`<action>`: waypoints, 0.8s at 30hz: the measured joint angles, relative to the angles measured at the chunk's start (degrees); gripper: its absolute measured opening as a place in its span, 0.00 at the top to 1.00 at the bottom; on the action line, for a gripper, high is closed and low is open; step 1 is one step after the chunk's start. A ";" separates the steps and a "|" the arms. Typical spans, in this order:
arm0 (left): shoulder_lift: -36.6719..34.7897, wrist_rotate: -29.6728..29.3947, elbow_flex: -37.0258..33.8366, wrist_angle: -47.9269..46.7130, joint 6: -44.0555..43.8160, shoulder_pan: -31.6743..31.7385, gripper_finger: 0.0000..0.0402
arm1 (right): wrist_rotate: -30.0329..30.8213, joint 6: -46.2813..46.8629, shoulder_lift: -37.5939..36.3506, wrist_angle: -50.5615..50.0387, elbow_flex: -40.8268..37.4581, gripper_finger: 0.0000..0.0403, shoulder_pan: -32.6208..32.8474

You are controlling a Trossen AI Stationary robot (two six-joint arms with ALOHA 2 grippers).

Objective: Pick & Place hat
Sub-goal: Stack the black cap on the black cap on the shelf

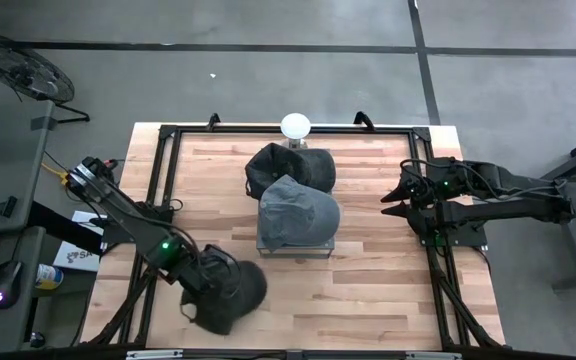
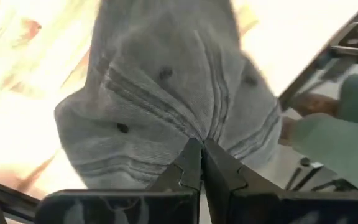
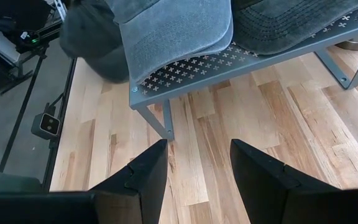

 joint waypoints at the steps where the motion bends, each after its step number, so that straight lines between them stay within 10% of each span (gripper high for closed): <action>1: -0.01 -0.13 1.22 -0.63 0.00 0.00 1.00 | 0.00 0.00 0.00 0.00 0.00 0.58 -0.02; 24: -0.07 -10.03 14.33 -7.24 3.40 0.00 1.00 | -0.24 -0.02 0.00 0.00 0.00 0.58 0.00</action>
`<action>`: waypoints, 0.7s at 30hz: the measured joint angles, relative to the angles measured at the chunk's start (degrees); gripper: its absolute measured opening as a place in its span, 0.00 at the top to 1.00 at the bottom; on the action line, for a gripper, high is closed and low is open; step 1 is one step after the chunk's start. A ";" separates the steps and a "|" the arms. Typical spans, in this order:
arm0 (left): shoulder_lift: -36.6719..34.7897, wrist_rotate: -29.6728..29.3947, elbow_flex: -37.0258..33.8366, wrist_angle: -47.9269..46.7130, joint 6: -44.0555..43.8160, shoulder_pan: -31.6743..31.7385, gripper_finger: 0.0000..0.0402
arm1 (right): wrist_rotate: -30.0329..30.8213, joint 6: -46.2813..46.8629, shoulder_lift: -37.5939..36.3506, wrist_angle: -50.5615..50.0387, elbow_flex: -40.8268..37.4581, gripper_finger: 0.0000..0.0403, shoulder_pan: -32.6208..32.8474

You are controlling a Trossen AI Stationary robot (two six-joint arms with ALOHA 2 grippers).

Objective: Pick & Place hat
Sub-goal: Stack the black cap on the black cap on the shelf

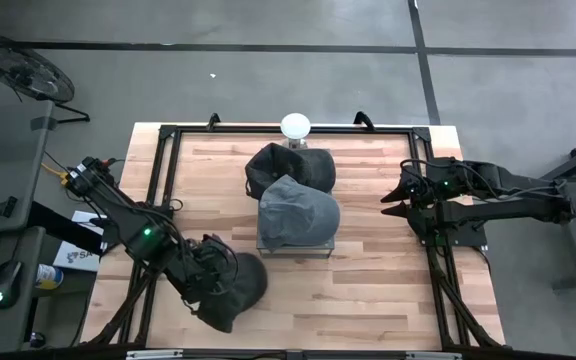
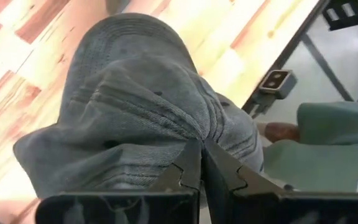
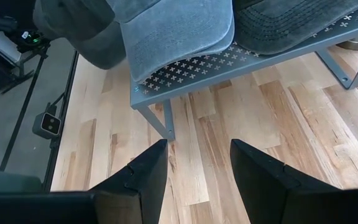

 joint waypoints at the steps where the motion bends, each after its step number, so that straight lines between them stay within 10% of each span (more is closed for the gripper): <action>1: 0.00 -0.22 0.53 0.01 0.38 0.00 1.00 | 0.00 0.00 0.00 0.00 0.00 0.58 0.00; 21: 0.00 -0.87 17.77 -0.36 9.88 0.01 1.00 | 0.00 -1.06 0.00 0.01 0.02 0.58 0.00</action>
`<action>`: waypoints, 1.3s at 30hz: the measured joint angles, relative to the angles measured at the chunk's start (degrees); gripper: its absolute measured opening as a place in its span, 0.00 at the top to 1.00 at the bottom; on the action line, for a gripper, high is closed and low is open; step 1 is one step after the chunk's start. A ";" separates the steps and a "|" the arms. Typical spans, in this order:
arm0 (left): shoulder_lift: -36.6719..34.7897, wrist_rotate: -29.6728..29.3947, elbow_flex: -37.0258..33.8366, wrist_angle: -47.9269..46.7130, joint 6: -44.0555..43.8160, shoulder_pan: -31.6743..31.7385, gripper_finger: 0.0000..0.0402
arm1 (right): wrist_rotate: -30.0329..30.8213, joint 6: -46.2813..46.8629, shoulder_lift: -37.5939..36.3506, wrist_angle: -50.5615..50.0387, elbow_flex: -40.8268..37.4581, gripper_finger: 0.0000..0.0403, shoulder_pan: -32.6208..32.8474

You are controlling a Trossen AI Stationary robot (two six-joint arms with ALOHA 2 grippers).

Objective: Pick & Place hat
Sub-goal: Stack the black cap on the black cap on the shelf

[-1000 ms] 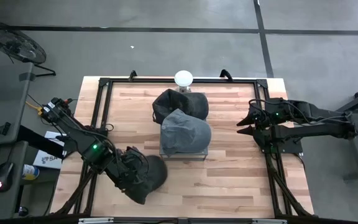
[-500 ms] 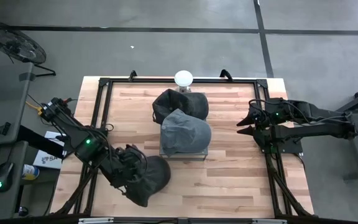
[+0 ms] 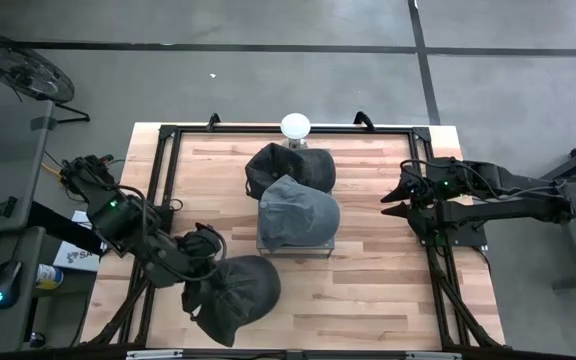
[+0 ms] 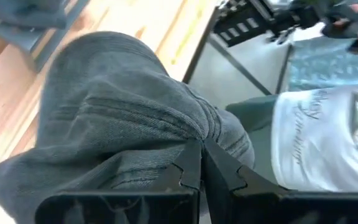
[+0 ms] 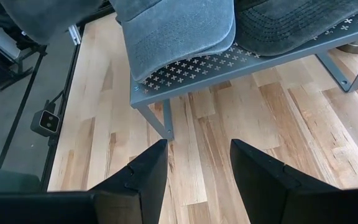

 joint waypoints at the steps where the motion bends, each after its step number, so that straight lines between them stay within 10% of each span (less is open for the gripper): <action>1: 0.00 0.02 0.79 0.00 0.45 0.00 1.00 | 0.00 -0.01 0.00 -0.01 0.00 0.58 0.00; 23: 0.02 2.41 13.82 4.40 8.38 -0.01 1.00 | 0.02 -1.50 0.00 0.01 0.00 0.58 -0.02; 39: -0.02 -14.40 23.20 6.17 31.54 0.02 1.00 | 0.02 -1.50 0.00 0.03 0.00 0.58 0.00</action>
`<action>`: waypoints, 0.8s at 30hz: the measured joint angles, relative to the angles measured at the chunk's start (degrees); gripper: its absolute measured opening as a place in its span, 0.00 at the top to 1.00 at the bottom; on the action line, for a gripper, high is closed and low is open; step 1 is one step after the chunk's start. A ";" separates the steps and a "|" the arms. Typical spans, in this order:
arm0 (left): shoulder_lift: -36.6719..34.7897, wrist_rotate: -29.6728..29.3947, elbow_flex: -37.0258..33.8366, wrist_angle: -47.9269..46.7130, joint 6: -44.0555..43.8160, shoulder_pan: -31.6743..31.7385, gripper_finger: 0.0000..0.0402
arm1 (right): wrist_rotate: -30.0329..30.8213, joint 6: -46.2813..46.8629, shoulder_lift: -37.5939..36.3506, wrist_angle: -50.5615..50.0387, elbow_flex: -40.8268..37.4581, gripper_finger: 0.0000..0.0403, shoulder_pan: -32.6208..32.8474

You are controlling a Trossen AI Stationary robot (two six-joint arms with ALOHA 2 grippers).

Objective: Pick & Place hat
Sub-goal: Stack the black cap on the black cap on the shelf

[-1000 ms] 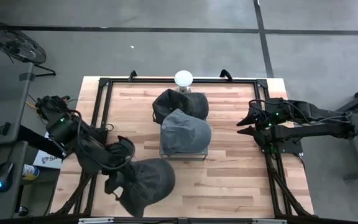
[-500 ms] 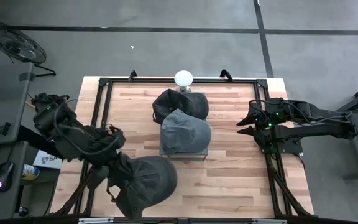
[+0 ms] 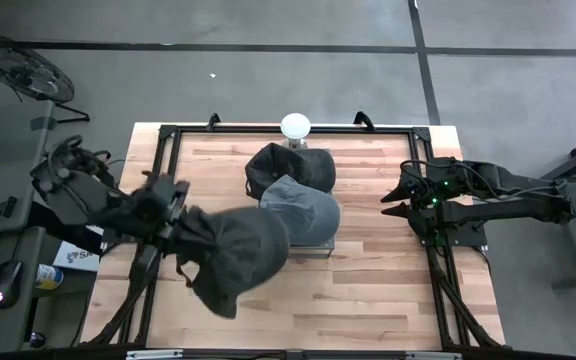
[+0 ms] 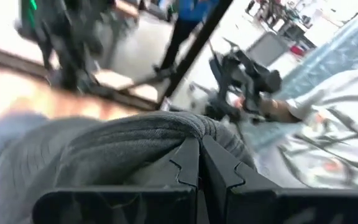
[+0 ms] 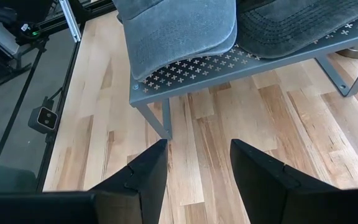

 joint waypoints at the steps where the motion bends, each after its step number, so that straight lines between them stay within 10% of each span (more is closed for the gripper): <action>1: 0.00 -1.09 0.35 0.55 2.24 0.02 1.00 | 0.00 0.00 0.00 0.02 0.00 0.58 -0.02; 10: 0.02 -8.89 2.30 5.39 18.34 4.45 1.00 | 0.34 0.07 -0.02 1.72 0.00 0.58 0.00; 24: 3.19 17.36 2.29 11.43 31.11 29.23 1.00 | 0.25 -1.66 -0.02 19.98 0.00 0.58 -0.02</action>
